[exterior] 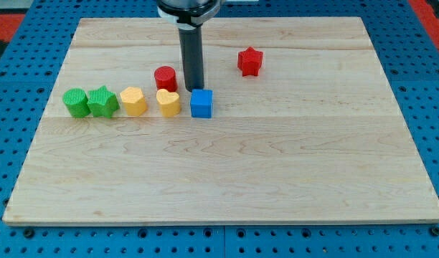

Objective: Push the red circle towards the top left

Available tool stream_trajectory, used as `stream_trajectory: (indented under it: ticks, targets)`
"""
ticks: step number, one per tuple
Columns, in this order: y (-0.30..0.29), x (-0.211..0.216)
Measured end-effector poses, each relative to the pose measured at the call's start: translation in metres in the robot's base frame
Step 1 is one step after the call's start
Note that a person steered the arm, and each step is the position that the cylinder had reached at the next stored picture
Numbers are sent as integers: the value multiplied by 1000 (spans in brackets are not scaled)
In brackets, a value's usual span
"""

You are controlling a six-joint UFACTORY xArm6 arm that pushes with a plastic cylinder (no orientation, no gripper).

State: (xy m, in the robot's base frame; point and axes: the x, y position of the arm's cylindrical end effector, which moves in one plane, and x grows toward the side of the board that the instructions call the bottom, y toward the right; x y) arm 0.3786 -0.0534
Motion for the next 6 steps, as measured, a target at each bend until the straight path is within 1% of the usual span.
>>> stream_trajectory:
  ticks: [1, 3, 4, 5, 6]
  targets:
    - [-30, 0]
    - [-83, -35]
    - [-94, -40]
    - [-73, -81]
    - [-41, -85]
